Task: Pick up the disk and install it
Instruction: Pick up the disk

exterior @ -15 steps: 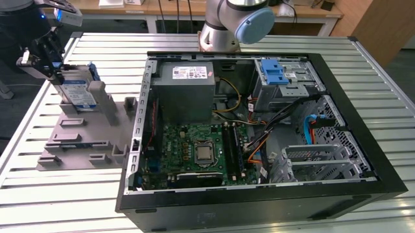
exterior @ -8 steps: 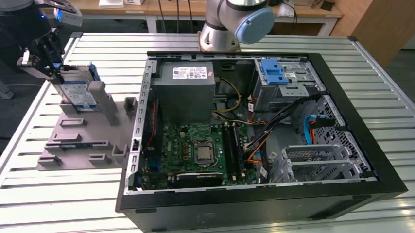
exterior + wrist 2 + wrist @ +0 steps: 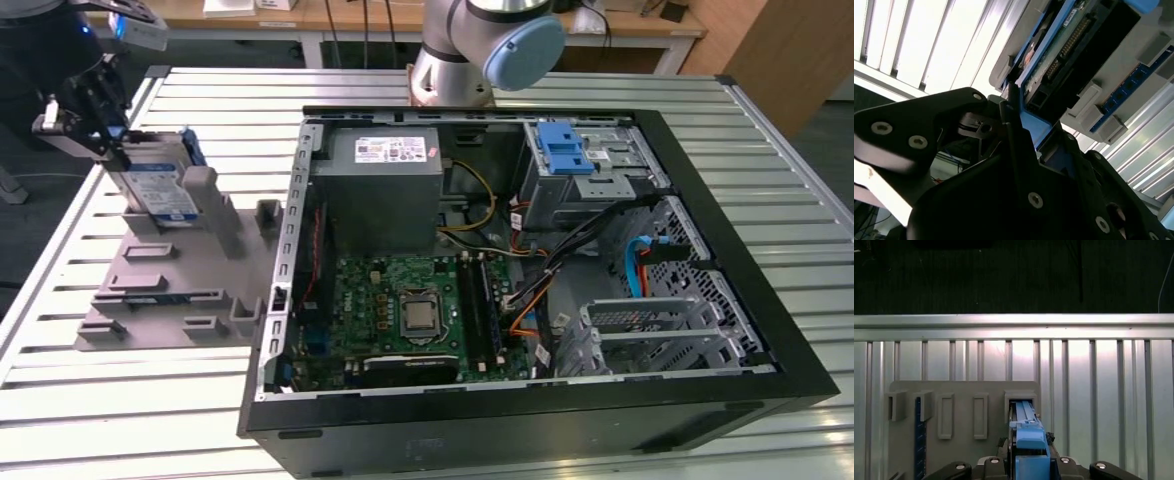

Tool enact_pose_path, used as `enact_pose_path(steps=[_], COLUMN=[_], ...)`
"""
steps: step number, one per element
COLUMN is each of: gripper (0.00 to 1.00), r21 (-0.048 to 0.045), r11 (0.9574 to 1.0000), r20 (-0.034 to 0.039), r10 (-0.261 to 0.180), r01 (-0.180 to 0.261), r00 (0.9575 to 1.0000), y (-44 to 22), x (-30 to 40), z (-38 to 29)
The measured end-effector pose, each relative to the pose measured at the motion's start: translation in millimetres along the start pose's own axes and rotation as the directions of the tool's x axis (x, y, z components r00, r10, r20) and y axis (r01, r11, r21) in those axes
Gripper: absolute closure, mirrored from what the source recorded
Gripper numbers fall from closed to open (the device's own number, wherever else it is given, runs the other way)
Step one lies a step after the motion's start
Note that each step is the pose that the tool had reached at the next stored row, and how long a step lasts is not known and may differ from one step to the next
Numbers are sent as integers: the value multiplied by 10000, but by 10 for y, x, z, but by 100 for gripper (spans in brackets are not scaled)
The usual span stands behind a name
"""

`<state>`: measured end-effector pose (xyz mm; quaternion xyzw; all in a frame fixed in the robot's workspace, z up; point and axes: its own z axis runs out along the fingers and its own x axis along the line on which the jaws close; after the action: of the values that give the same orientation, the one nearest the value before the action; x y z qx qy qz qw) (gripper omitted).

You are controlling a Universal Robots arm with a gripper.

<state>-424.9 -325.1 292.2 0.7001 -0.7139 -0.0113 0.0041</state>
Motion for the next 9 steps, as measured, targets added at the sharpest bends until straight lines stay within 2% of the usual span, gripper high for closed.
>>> enact_pose_path(steps=[9], gripper=[64], r21=[1], r11=[10000], r20=[1], r10=[0], r01=[0], r00=[10000], y=[0], x=[0], z=[-22])
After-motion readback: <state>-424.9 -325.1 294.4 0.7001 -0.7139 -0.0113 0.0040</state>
